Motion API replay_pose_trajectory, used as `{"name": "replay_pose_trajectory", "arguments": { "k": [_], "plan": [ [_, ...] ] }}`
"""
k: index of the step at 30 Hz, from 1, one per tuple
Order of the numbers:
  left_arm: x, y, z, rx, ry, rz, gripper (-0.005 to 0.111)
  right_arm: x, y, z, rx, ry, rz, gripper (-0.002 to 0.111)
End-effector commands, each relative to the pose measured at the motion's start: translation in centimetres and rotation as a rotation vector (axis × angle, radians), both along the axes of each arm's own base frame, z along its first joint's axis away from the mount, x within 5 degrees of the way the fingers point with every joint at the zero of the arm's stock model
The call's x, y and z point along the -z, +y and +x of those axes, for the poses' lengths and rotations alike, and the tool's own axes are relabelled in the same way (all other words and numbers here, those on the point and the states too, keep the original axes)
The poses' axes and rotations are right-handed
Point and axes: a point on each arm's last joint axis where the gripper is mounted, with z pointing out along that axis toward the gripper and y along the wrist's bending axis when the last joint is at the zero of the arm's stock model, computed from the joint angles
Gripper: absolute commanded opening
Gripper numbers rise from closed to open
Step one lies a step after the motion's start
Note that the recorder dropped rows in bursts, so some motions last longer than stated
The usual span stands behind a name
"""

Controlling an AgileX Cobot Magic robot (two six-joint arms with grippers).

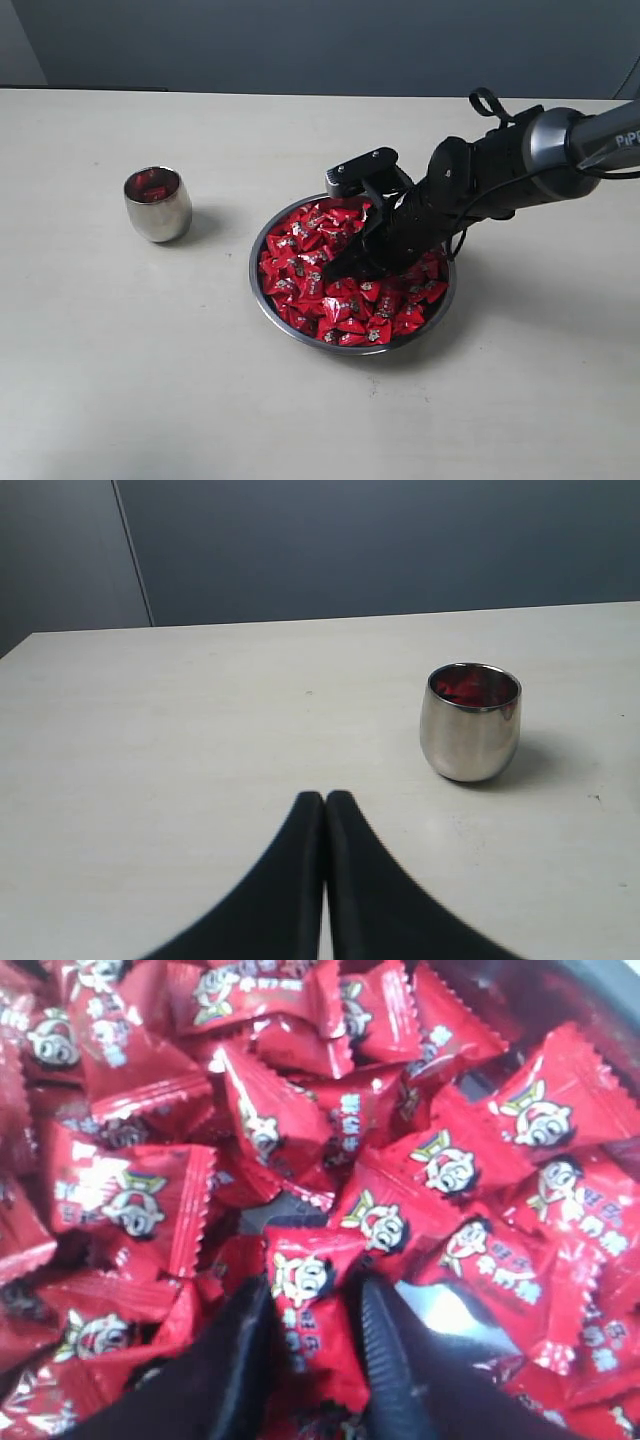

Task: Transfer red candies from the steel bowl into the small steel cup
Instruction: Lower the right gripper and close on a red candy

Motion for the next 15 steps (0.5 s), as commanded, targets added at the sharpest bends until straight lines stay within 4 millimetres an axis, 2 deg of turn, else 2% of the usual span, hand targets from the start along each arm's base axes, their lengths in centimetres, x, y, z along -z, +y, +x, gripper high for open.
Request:
{"name": "replay_pose_trajectory", "arguments": {
  "k": [1, 5, 15],
  "plan": [
    [0.1, 0.0, 0.0, -0.001, -0.003, -0.004, 0.0, -0.2, 0.1, 0.1, -0.007, -0.019, 0.002, 0.015],
    [0.1, 0.0, 0.0, -0.001, -0.003, -0.004, 0.0, -0.6, 0.1, 0.2, -0.011, -0.035, 0.006, 0.006],
    [0.1, 0.0, 0.0, -0.001, -0.003, -0.004, 0.0, -3.3, 0.0, 0.2, -0.037, -0.111, 0.033, 0.005]
  ]
}}
